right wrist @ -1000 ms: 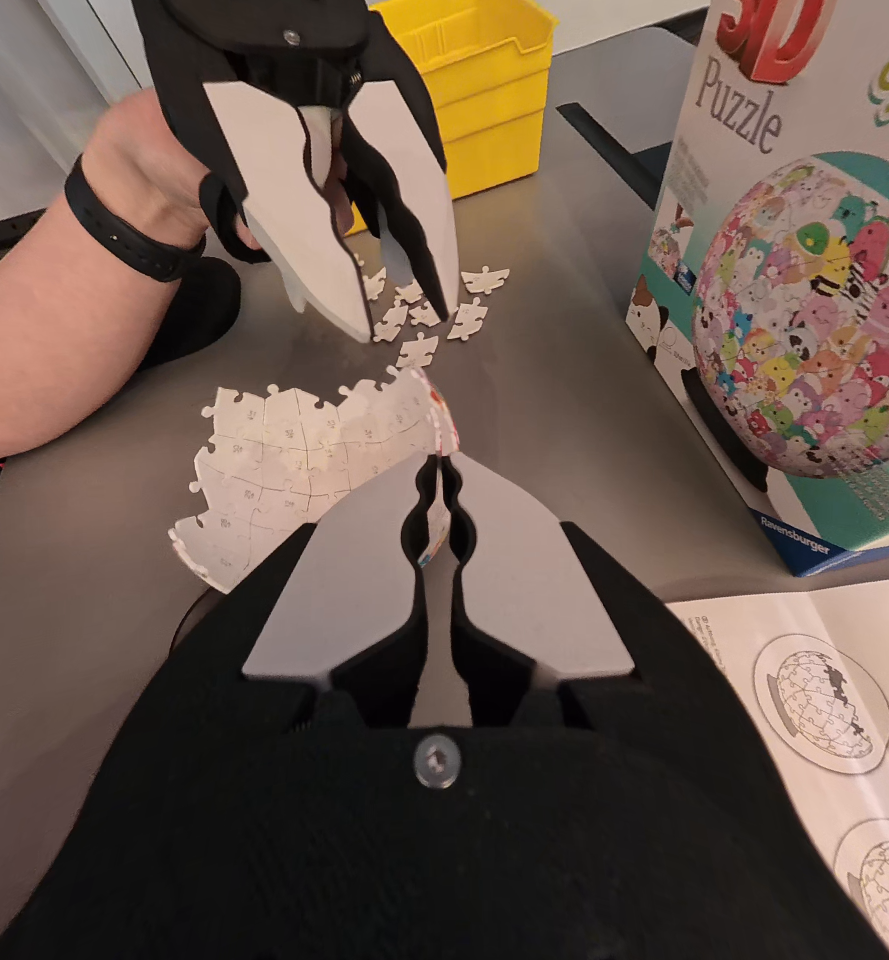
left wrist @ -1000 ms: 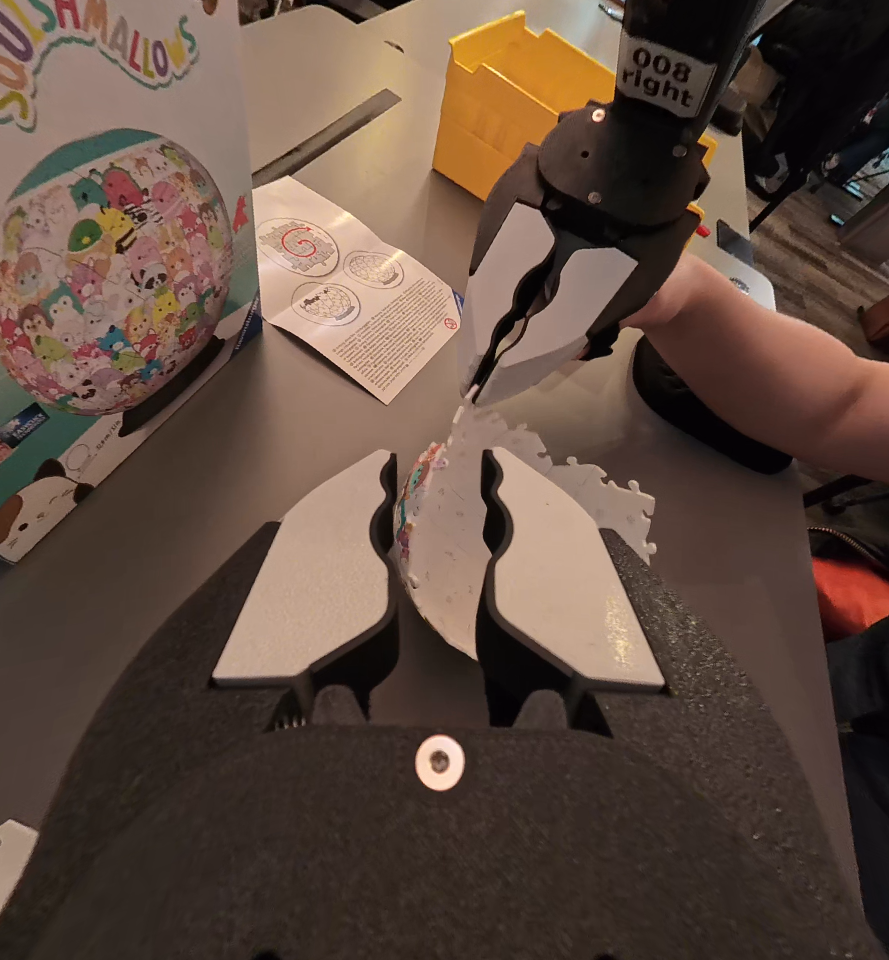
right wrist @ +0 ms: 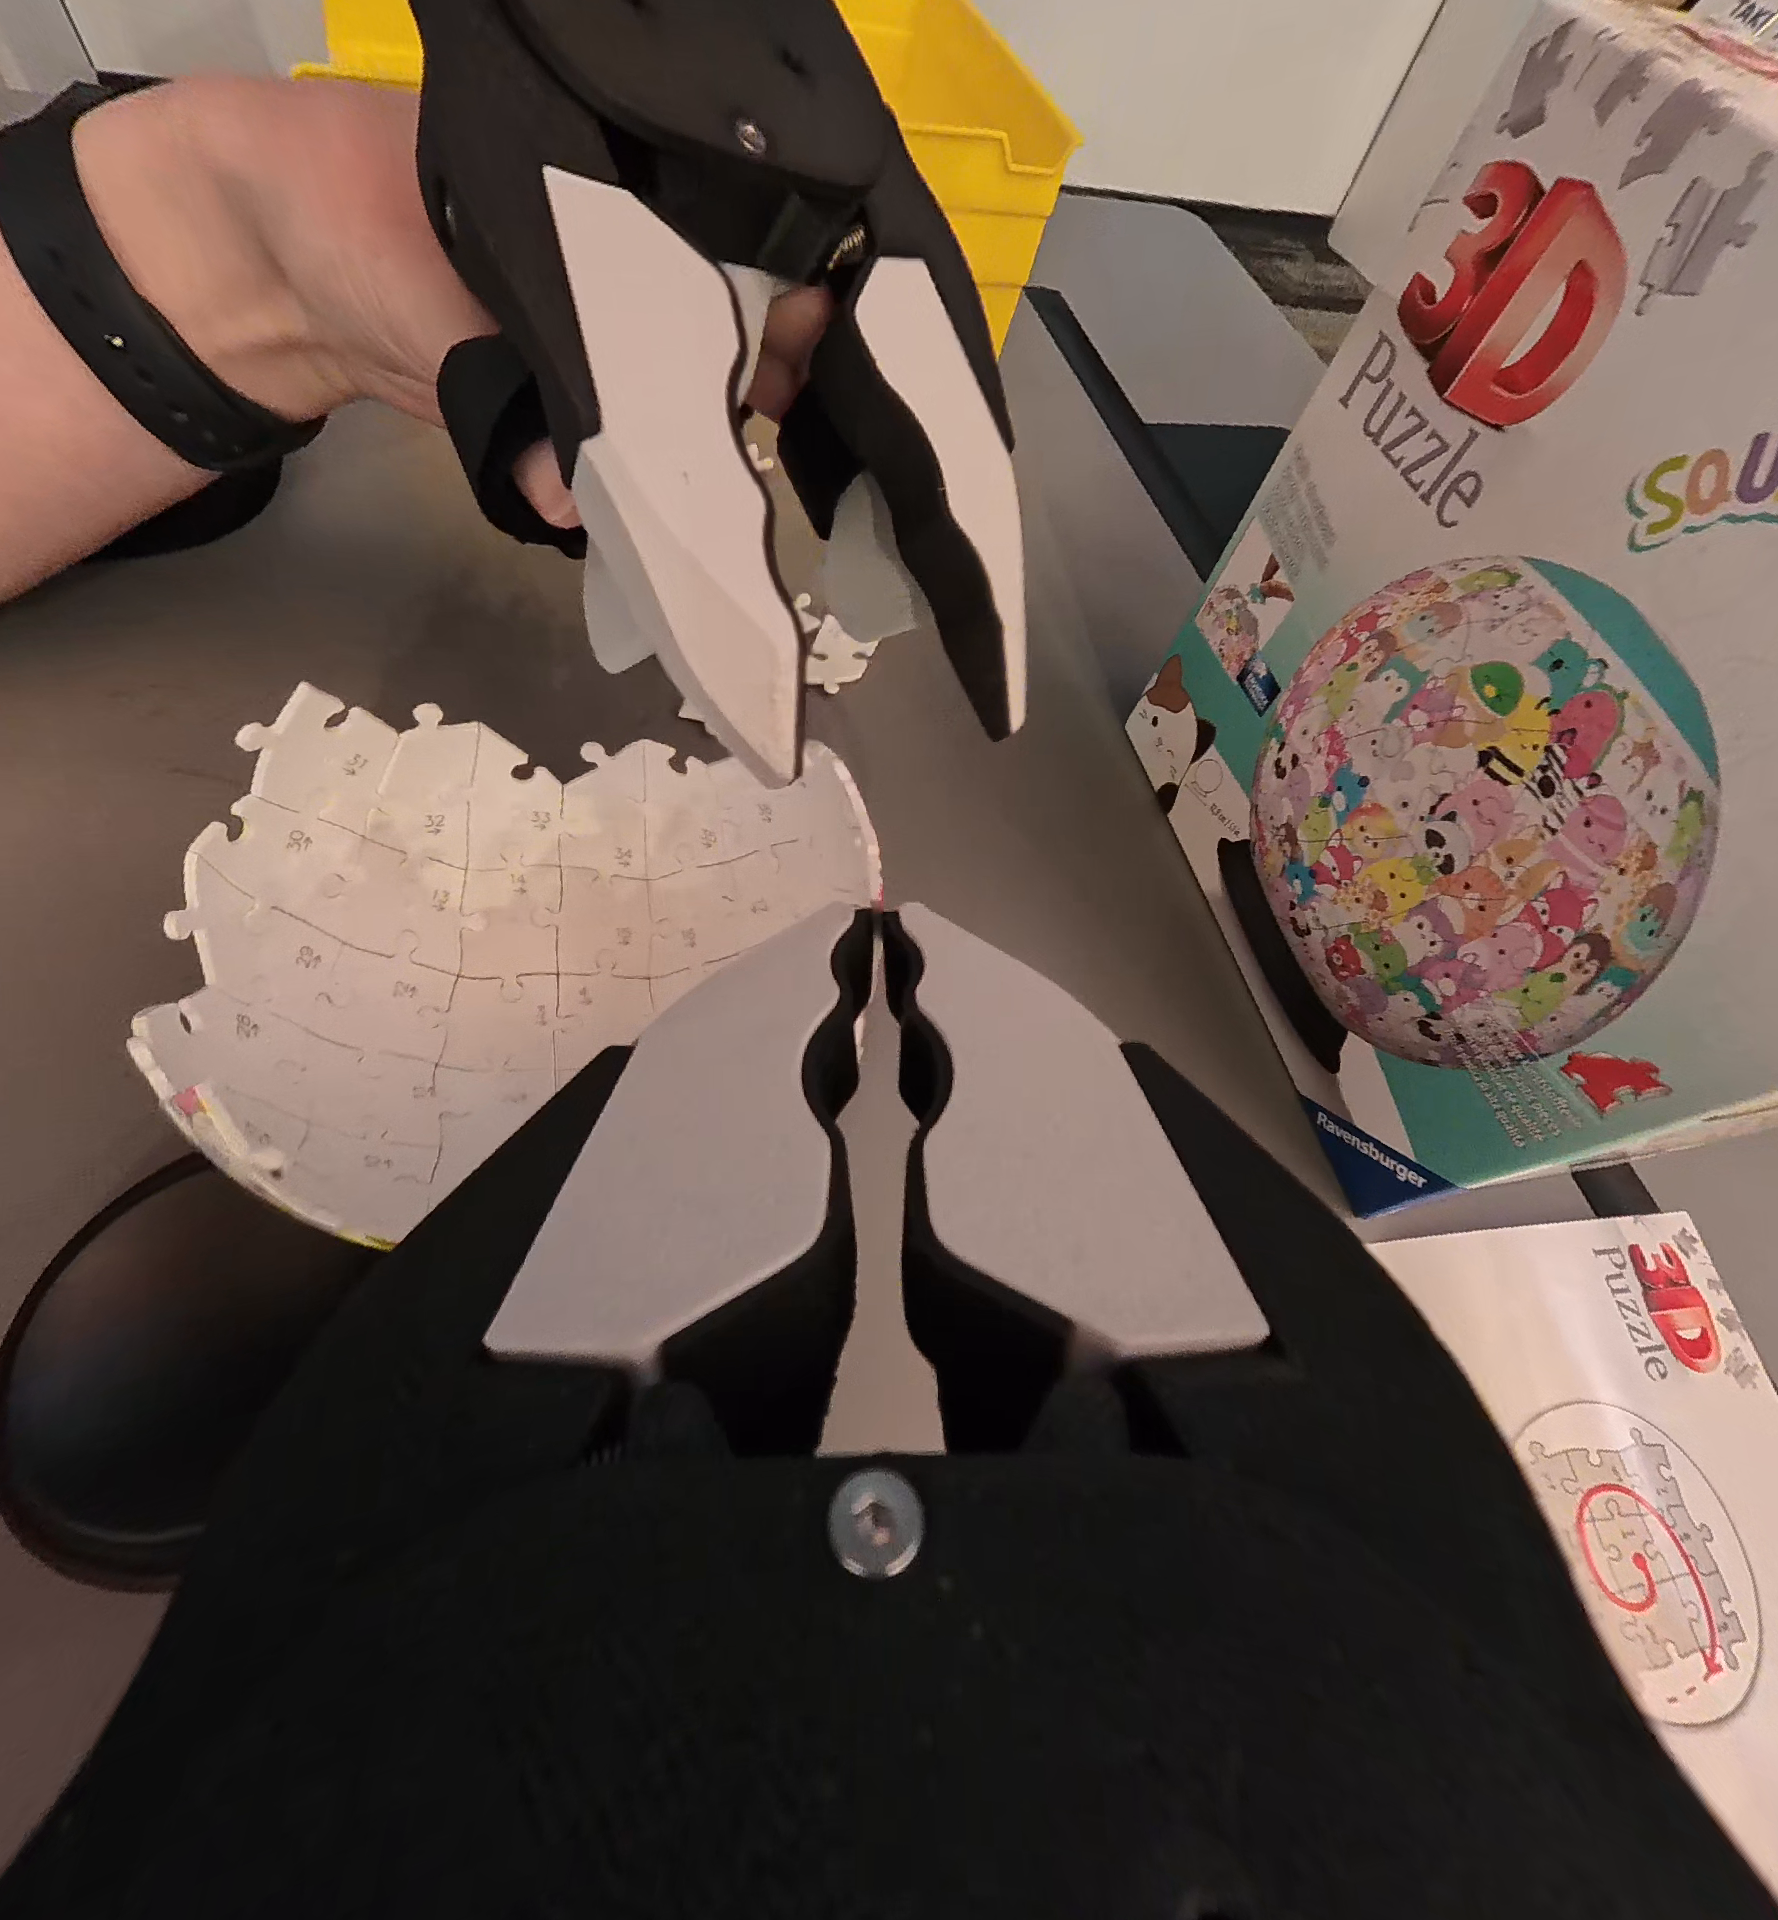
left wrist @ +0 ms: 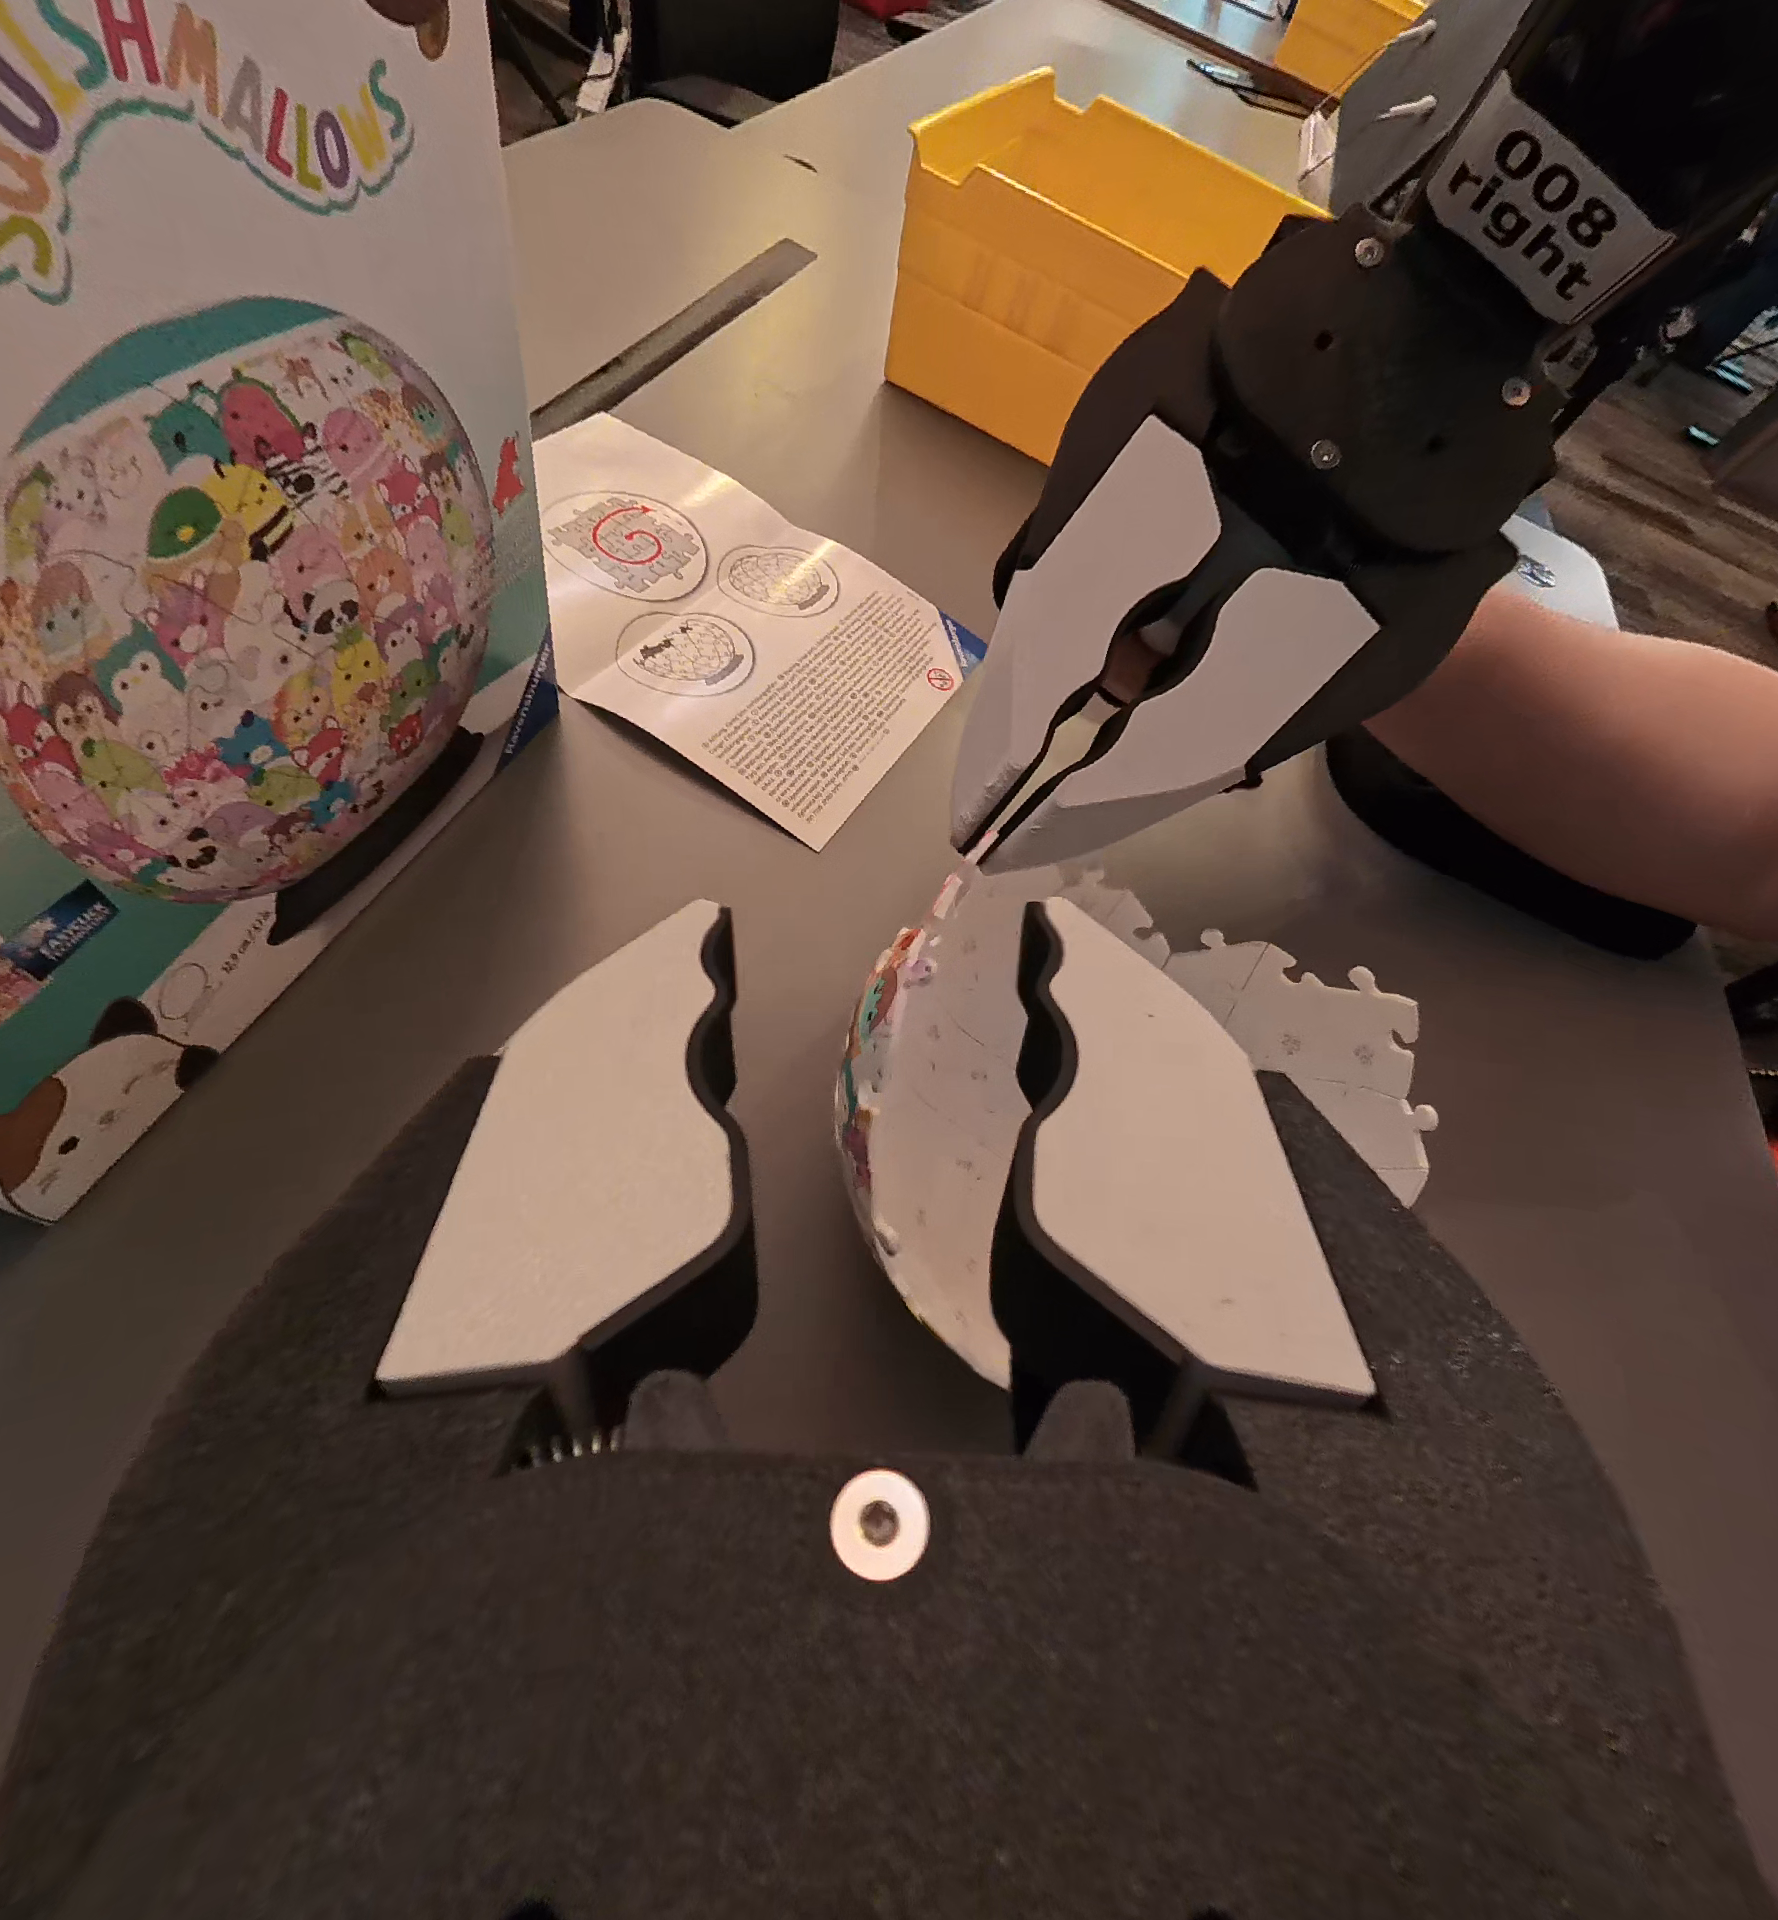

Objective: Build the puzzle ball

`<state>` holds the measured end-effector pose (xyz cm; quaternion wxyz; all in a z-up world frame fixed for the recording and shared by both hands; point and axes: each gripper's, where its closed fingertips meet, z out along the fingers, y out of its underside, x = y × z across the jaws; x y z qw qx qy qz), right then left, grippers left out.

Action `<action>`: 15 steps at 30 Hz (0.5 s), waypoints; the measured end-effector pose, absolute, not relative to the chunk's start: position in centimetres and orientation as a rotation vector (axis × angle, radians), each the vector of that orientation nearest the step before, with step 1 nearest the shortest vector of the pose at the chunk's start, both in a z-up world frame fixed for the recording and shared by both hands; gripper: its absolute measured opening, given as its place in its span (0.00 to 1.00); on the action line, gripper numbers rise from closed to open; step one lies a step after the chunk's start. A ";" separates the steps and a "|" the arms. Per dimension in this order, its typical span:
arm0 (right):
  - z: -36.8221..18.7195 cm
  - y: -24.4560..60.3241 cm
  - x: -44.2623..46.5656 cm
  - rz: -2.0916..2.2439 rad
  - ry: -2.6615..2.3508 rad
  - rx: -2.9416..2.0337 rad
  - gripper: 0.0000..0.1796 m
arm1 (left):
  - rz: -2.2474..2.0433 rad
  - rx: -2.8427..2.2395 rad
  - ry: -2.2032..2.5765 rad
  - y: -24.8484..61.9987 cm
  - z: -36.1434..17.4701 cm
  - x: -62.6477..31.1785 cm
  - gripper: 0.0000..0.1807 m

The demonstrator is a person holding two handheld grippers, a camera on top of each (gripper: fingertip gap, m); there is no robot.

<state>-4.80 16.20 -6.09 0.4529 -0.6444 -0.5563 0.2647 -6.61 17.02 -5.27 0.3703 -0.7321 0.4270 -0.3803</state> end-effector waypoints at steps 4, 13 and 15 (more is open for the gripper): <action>-6.4 16.2 -4.9 0.670 -1.366 -1.597 0.02 | -0.949 -1.870 1.096 17.2 -5.3 -6.7 0.32; -6.2 16.0 -5.4 0.667 -1.357 -1.556 0.02 | -0.862 -1.918 1.167 17.0 -6.3 -7.7 0.27; -6.2 16.0 -5.4 0.667 -1.357 -1.547 0.02 | -0.857 -1.926 1.180 16.8 -6.4 -7.9 0.25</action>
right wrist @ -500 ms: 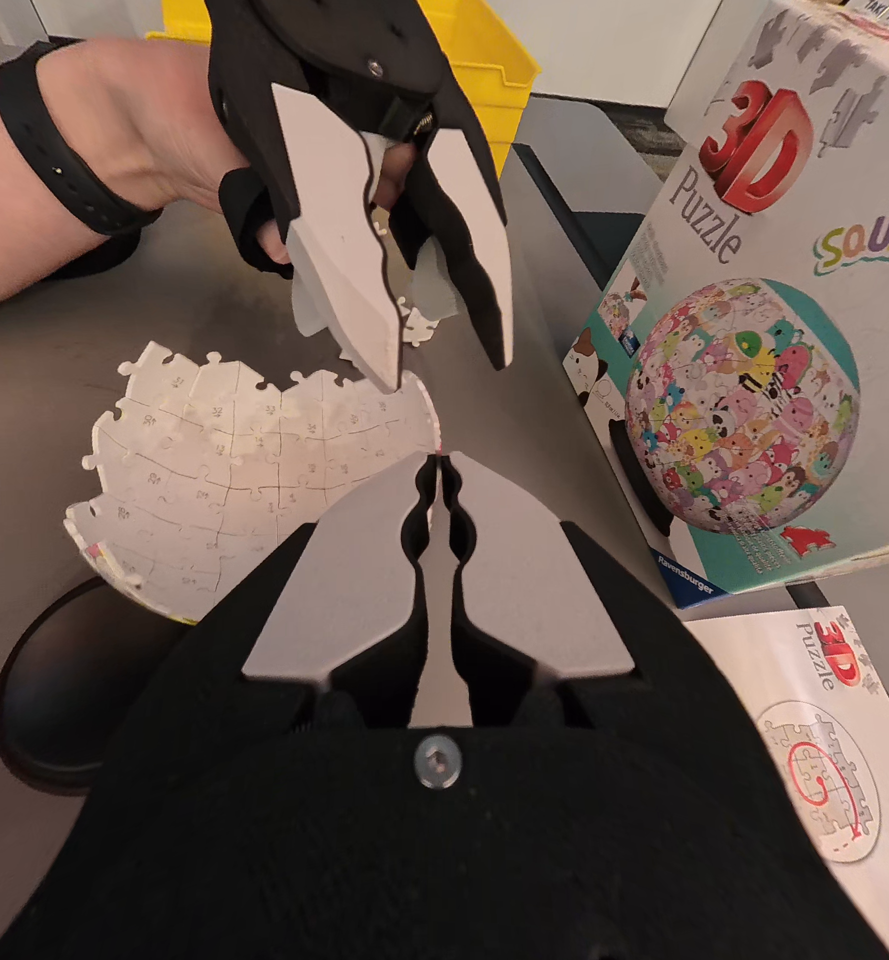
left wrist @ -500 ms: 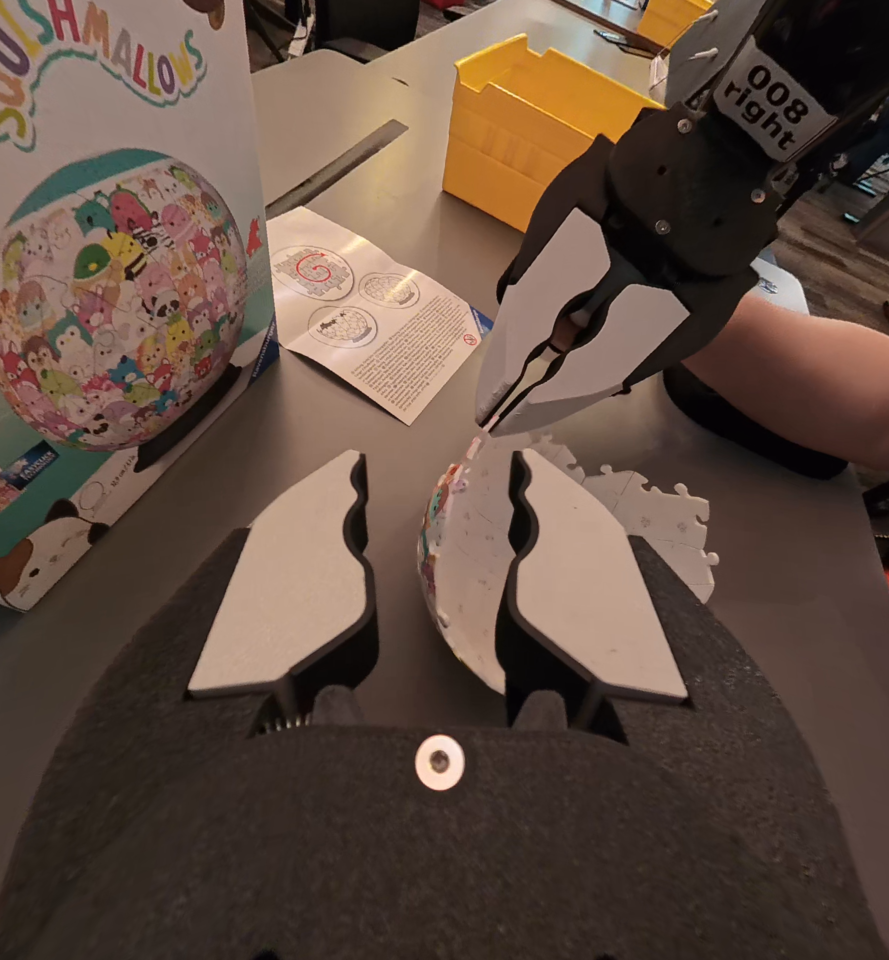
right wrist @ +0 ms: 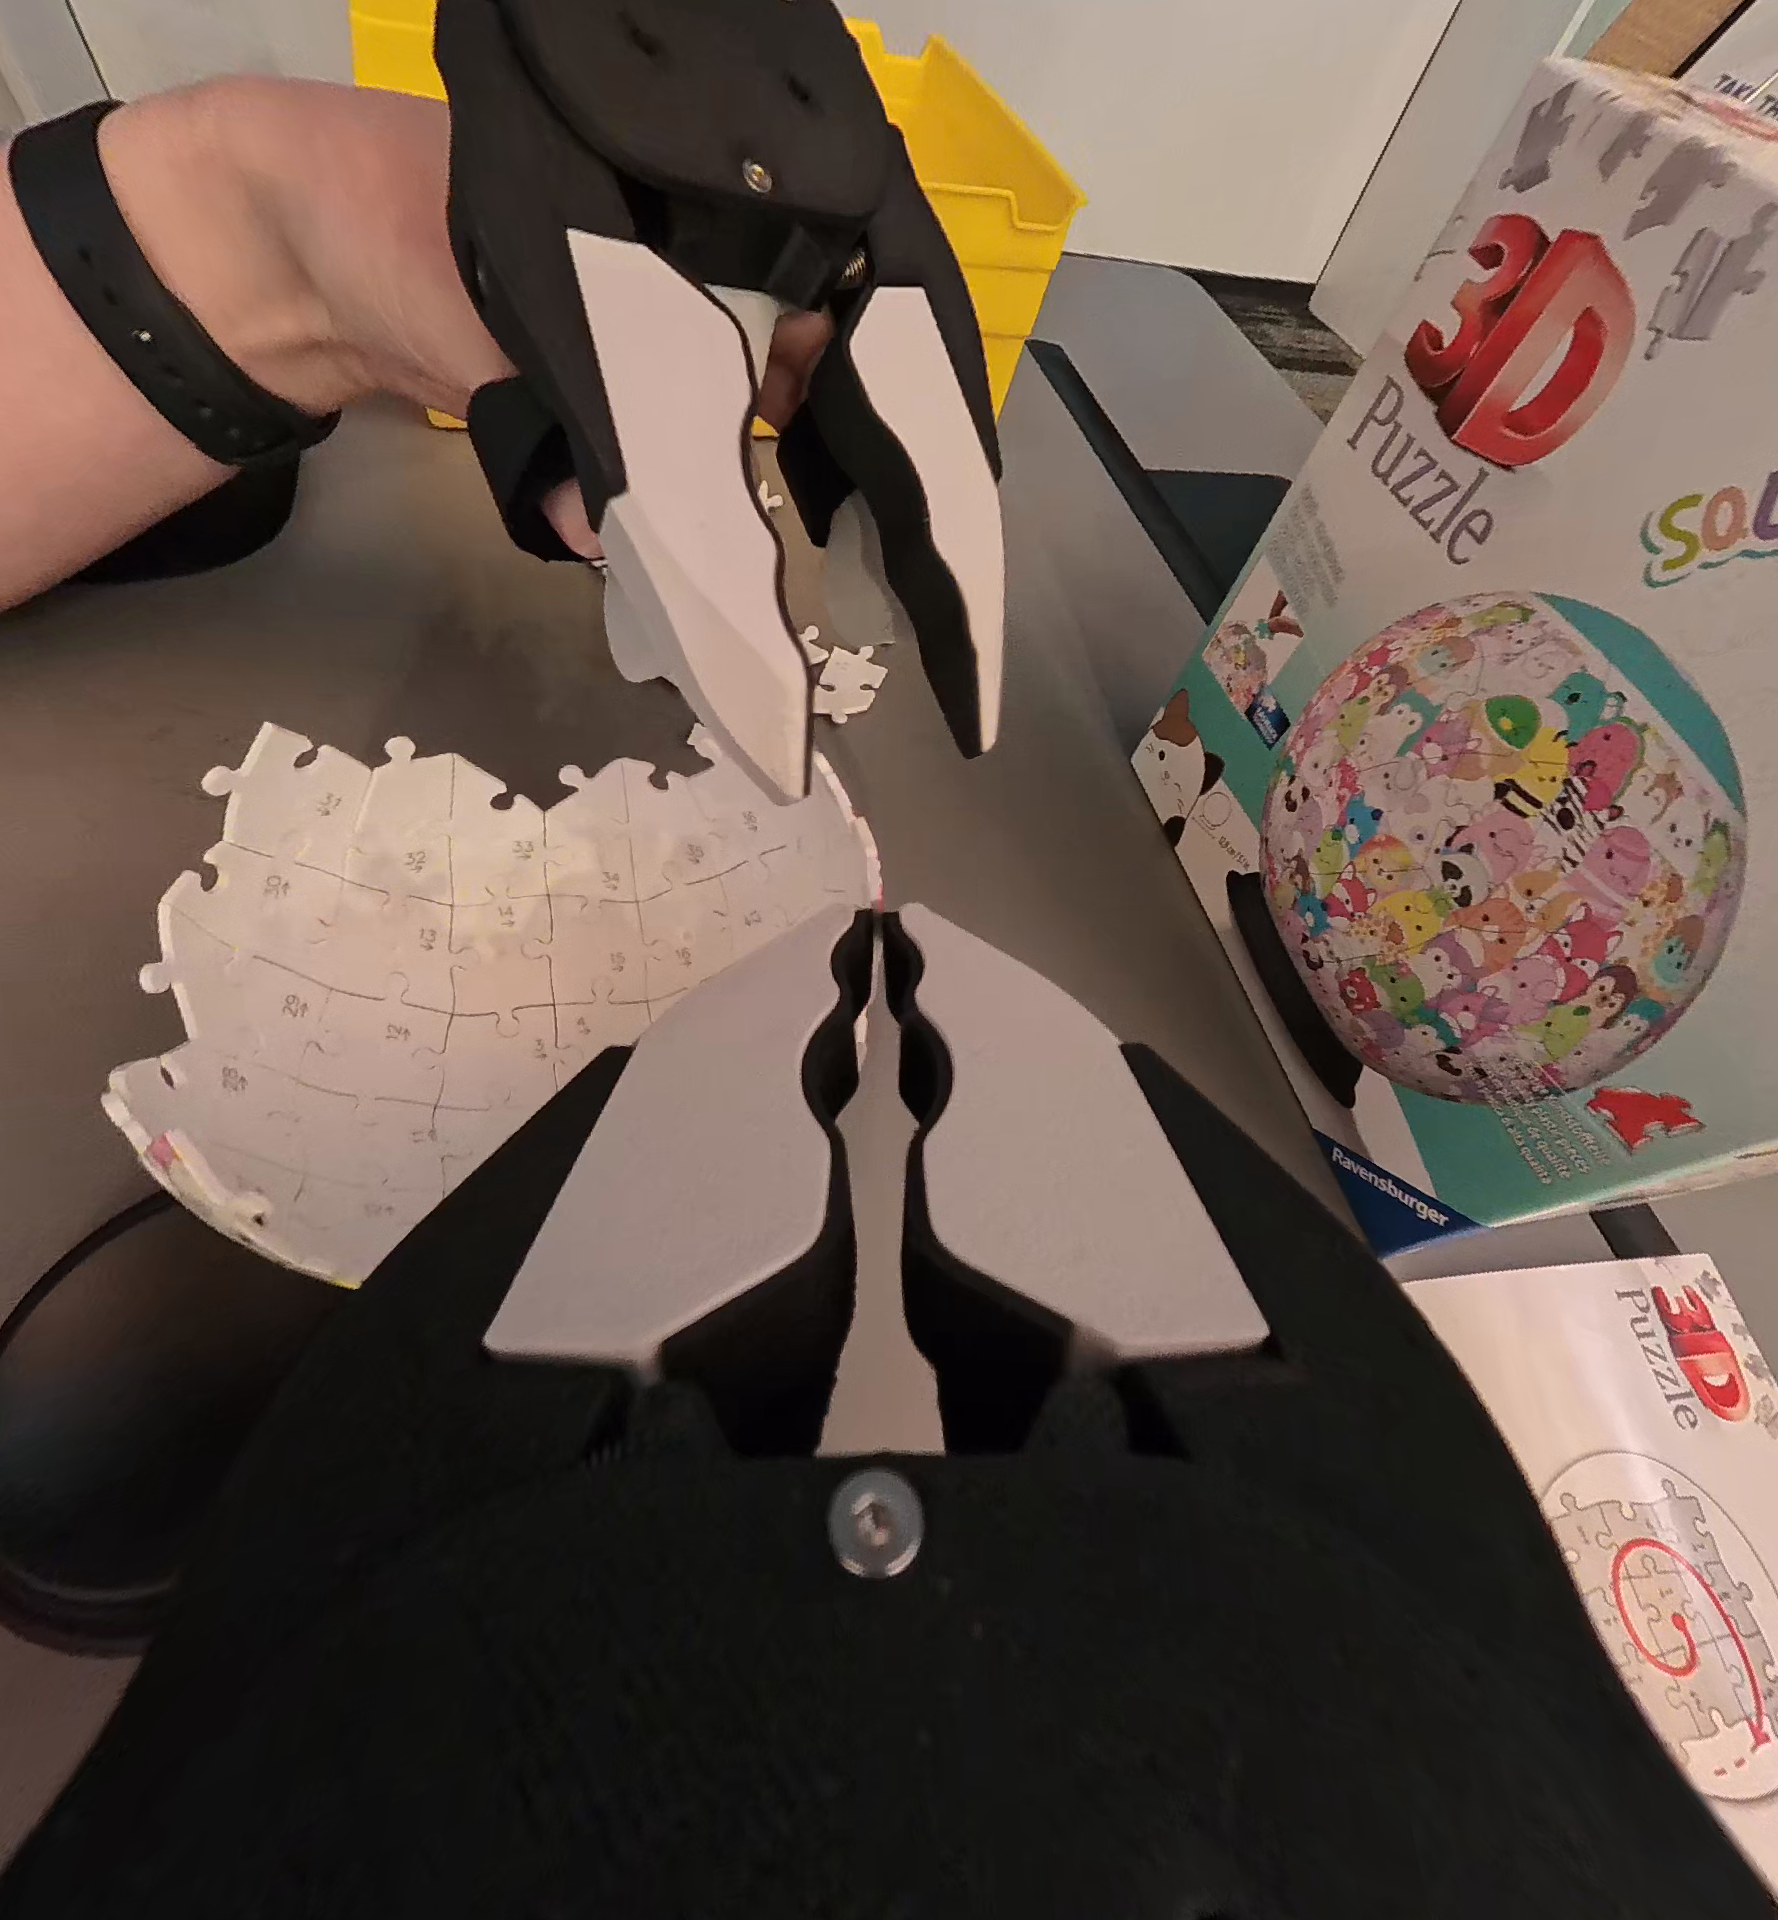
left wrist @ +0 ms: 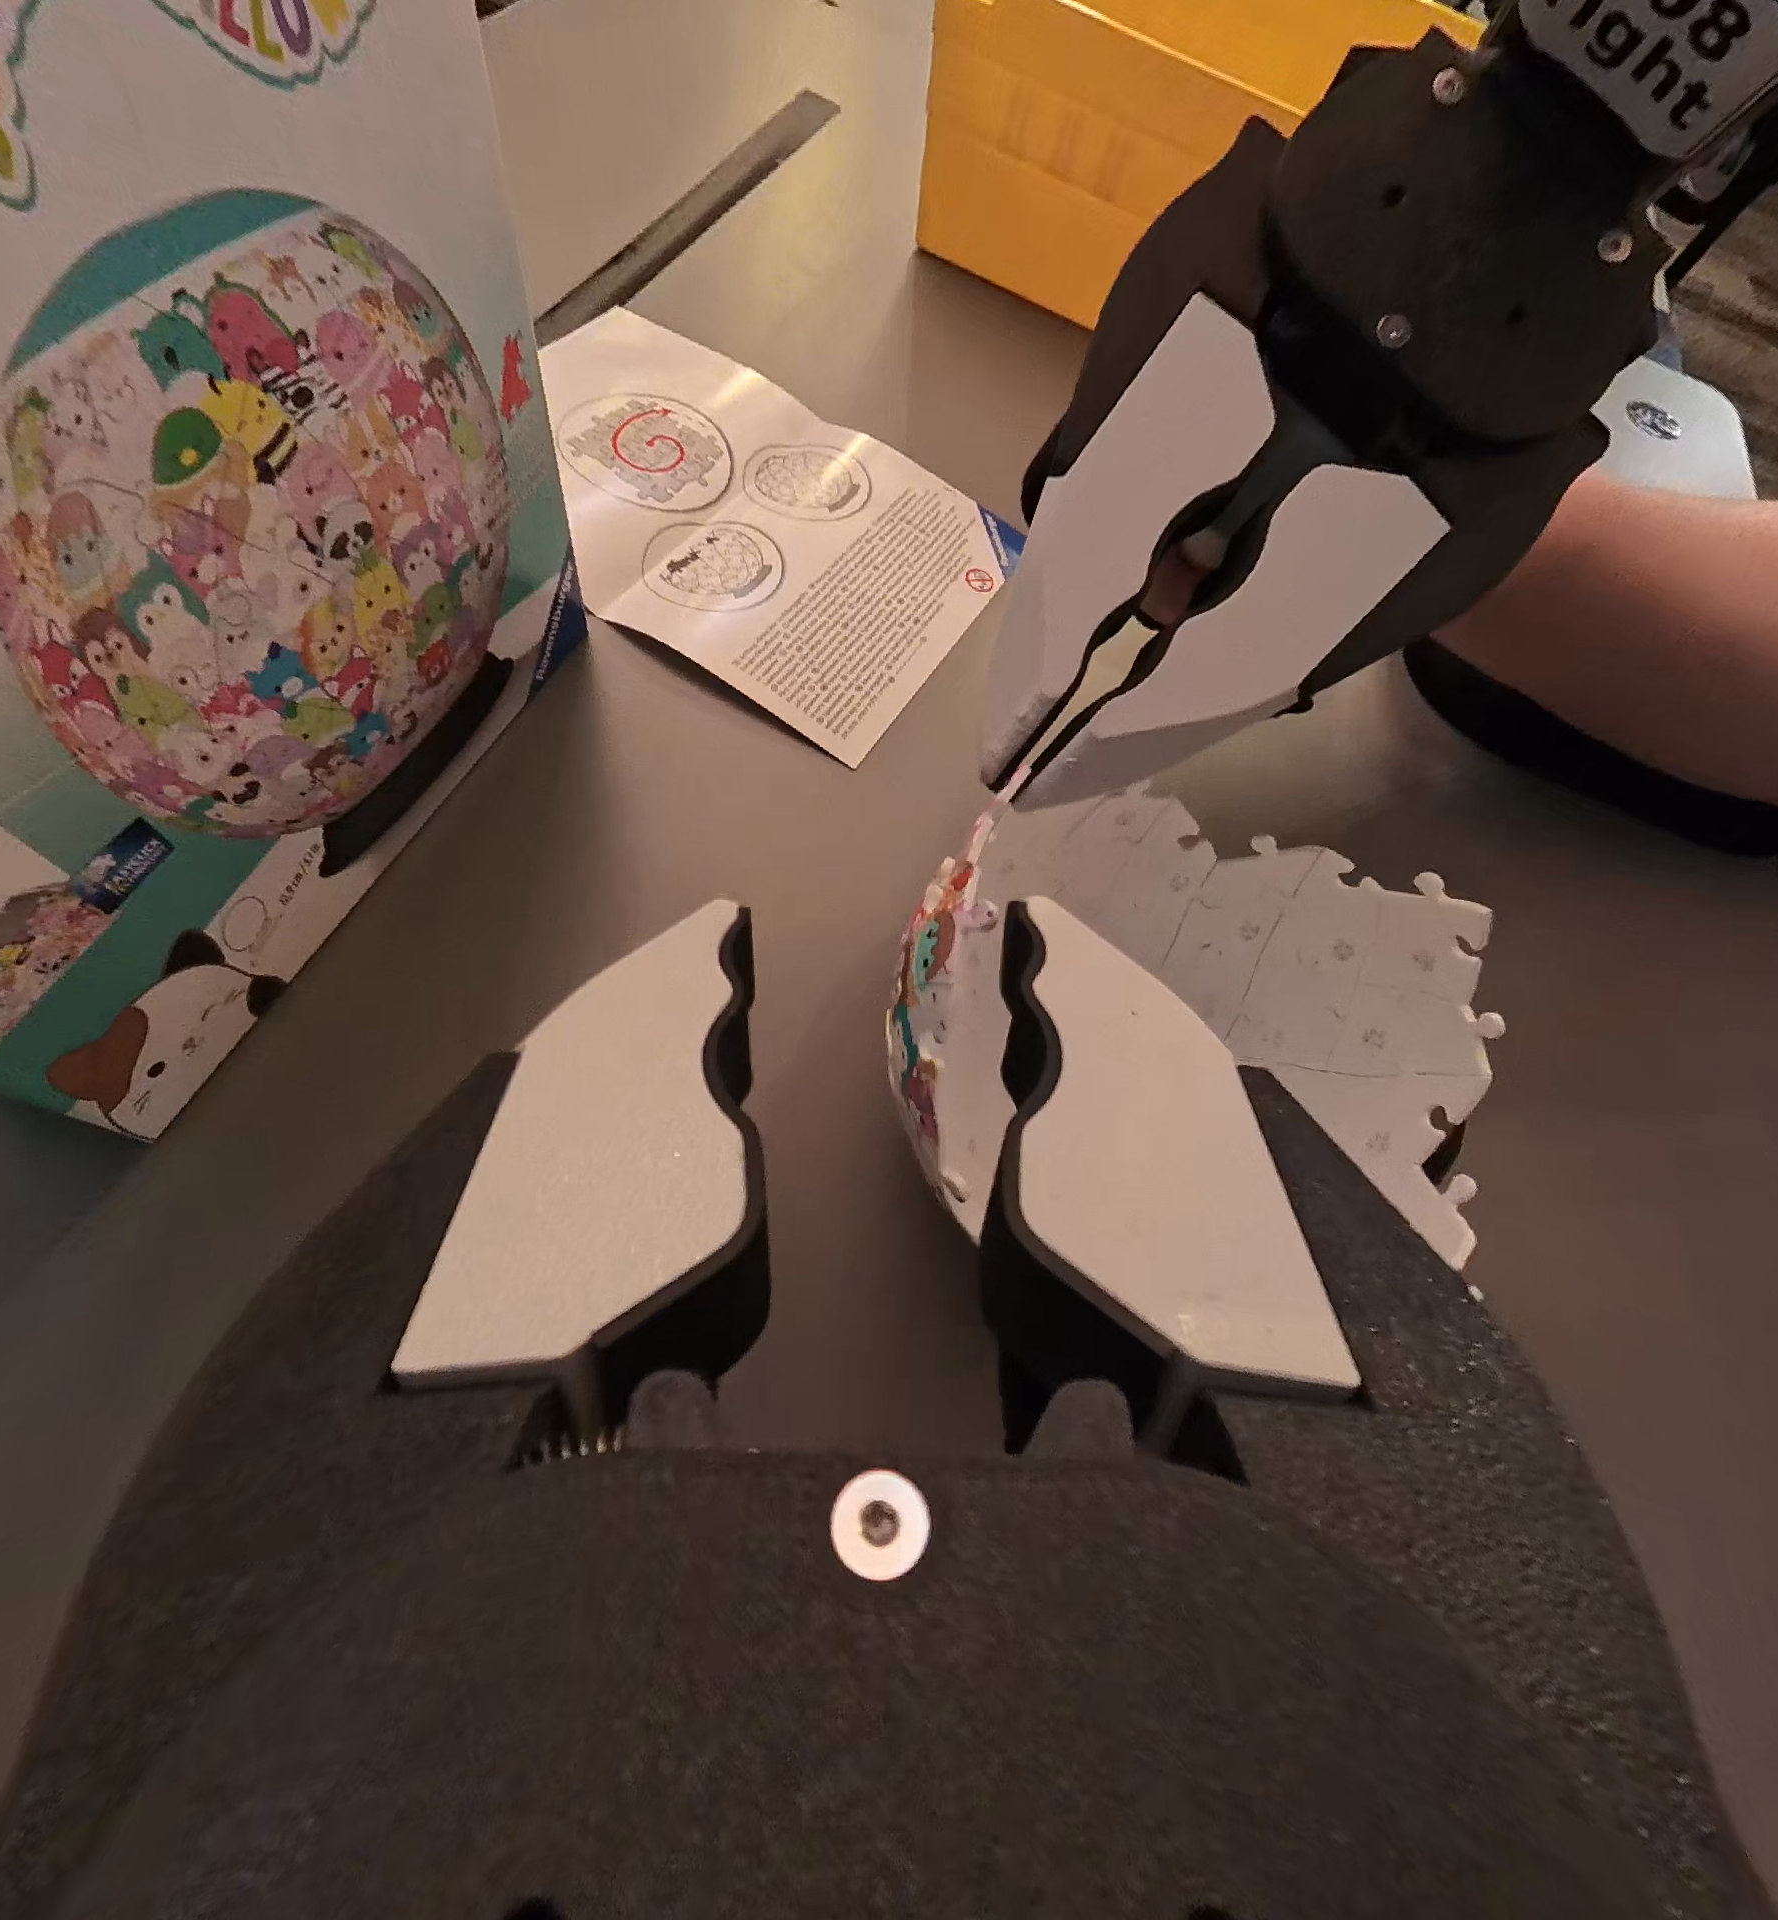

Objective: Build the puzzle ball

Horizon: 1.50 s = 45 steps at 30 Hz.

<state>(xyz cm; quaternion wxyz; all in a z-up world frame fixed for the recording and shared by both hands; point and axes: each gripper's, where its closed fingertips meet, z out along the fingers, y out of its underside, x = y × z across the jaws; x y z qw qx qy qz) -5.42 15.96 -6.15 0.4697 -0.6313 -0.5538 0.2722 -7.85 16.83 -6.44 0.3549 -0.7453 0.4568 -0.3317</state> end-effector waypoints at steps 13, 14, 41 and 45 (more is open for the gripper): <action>-6.1 16.1 -5.6 0.660 -1.340 -1.543 0.02 | -0.764 -1.912 1.269 16.5 -7.1 -7.7 0.22; -6.1 16.1 -5.6 0.660 -1.339 -1.544 0.02 | -0.757 -1.907 1.277 16.5 -7.1 -7.7 0.22; -6.2 16.4 -5.5 0.659 -1.324 -1.556 0.02 | -0.572 -1.789 1.441 16.3 -7.7 -6.4 0.03; -6.2 16.4 -5.5 0.665 -1.324 -1.558 0.02 | -0.565 -1.778 1.449 16.3 -7.7 -6.4 0.03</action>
